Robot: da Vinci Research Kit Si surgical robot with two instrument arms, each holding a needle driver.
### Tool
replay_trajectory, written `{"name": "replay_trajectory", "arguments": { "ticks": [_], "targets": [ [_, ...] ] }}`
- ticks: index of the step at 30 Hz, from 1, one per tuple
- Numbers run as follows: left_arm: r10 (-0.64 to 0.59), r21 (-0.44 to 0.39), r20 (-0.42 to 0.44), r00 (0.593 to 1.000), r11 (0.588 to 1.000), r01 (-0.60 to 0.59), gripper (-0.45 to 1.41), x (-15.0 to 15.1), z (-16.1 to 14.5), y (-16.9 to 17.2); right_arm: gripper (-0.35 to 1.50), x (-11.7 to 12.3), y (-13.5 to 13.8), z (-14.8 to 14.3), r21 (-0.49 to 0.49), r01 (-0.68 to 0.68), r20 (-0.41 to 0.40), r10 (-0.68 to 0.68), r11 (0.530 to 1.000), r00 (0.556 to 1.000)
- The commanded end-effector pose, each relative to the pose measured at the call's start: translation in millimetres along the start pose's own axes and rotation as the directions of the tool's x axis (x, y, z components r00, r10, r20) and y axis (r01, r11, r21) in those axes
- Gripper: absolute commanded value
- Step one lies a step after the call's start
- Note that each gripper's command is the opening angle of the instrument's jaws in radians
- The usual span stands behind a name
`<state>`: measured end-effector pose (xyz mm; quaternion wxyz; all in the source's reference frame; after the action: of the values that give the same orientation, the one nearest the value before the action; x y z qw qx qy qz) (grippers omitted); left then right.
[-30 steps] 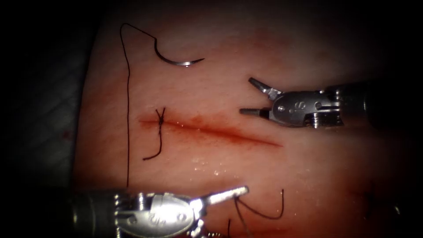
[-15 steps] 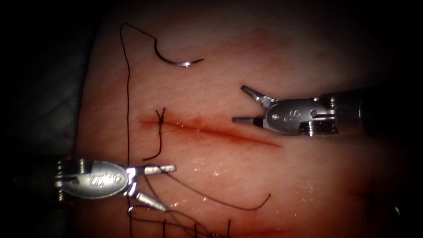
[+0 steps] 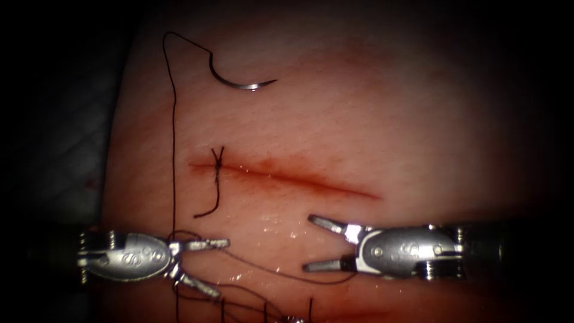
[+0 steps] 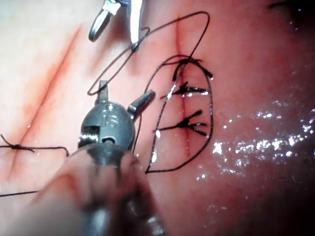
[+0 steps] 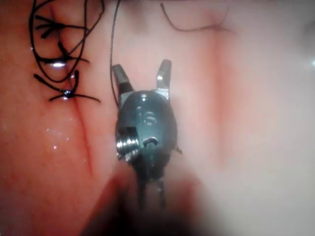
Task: Wound Closure
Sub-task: With the left, set the suture down.
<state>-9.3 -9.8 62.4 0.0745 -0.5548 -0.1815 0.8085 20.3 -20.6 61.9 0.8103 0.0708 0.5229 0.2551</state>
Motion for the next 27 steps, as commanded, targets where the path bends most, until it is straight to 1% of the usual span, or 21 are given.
{"name": "replay_trajectory", "arguments": {
  "ticks": [1, 2, 3, 4, 7, 9, 13, 14, 16, 18, 20, 21, 23, 25, 27],
  "targets": [
    [-0.002, 0.001, 0.001, 1.0, 1.0, 0.002, 0.39, -0.2, 0.7, 0.1, 1.08, -0.3, -1.1, 0.4, 0.028, -0.034, -0.008, 0.034, 0.999, 0.999],
    [-0.003, 0.0, 0.0, 1.0, 1.0, 0.003, 0.37, 0.0, 0.7, 0.3, 1.09, -0.1, -1.2, 0.3, 0.046, -0.049, -0.013, 0.049, 0.998, 0.999],
    [-0.004, 0.0, 0.0, 1.0, 1.0, 0.004, 0.37, 0.2, 0.7, 0.4, 1.11, 0.2, -1.3, -0.4, 0.095, -0.088, -0.014, 0.09, 0.992, 0.996],
    [-0.004, -0.002, -0.002, 1.0, 1.0, 0.004, 0.37, 0.2, 0.7, 0.5, 1.04, 0.5, -1.2, -0.8, 0.119, -0.091, -0.017, 0.094, 0.989, 0.995],
    [-0.004, -0.001, -0.001, 1.0, 1.0, 0.004, 0.36, 0.3, 0.7, 0.6, 1.04, 1.0, -0.9, -1.8, 0.162, -0.102, -0.021, 0.107, 0.982, 0.994],
    [-0.005, 0.0, 0.0, 1.0, 1.0, 0.005, 0.36, 0.5, 0.7, 0.7, 1.04, 0.8, -0.9, -2.2, 0.18, -0.102, -0.016, 0.107, 0.978, 0.994],
    [-0.006, 0.002, 0.001, 1.0, 1.0, 0.006, 0.34, 0.7, 0.7, 0.9, 1.06, 0.0, -1.5, -2.5, 0.2, -0.09, 0.021, 0.088, 0.976, 0.996],
    [-0.007, 0.001, 0.0, 1.0, 1.0, 0.007, 0.34, 0.8, 0.8, 1.0, 1.09, -0.7, -1.9, -2.4, 0.21, -0.103, 0.046, 0.095, 0.972, 0.994],
    [-0.001, 0.0, -0.001, 1.0, 1.0, 0.001, 0.32, 0.9, 1.0, 1.0, 1.04, -1.1, -2.1, -2.6, 0.232, -0.104, 0.061, 0.092, 0.967, 0.994],
    [-0.001, 0.0, -0.001, 1.0, 1.0, 0.001, 0.32, 0.9, 1.0, 1.0, 1.04, -1.3, -2.1, -2.8, 0.236, -0.102, 0.06, 0.09, 0.966, 0.994],
    [0.017, -0.002, -0.001, 1.0, 1.0, -0.017, 0.32, 0.8, 0.9, 1.0, 1.15, -1.5, -2.4, -3.1, 0.252, -0.097, 0.082, 0.079, 0.963, 0.993],
    [0.022, -0.005, -0.002, 1.0, 1.0, -0.022, 0.32, 0.8, 0.6, 0.9, 1.15, -1.9, -3.0, -3.7, 0.278, -0.087, 0.114, 0.057, 0.957, 0.992],
    [0.038, -0.01, -0.003, 0.999, 0.999, -0.038, 0.32, 0.7, 0.2, 0.5, 1.08, -2.3, -3.5, -4.2, 0.299, -0.076, 0.135, 0.037, 0.951, 0.99],
    [0.039, 0.003, 0.011, 0.999, 0.999, -0.039, 0.31, 0.4, -0.6, -0.3, 1.08, -2.7, -4.0, -4.4, 0.31, -0.069, 0.144, 0.024, 0.948, 0.989],
    [0.043, 0.034, 0.049, 0.998, 0.998, -0.045, 0.31, 0.1, -1.7, -1.3, 1.15, -3.1, -4.4, -4.5, 0.315, -0.062, 0.147, 0.016, 0.947, 0.989]
  ]
}}
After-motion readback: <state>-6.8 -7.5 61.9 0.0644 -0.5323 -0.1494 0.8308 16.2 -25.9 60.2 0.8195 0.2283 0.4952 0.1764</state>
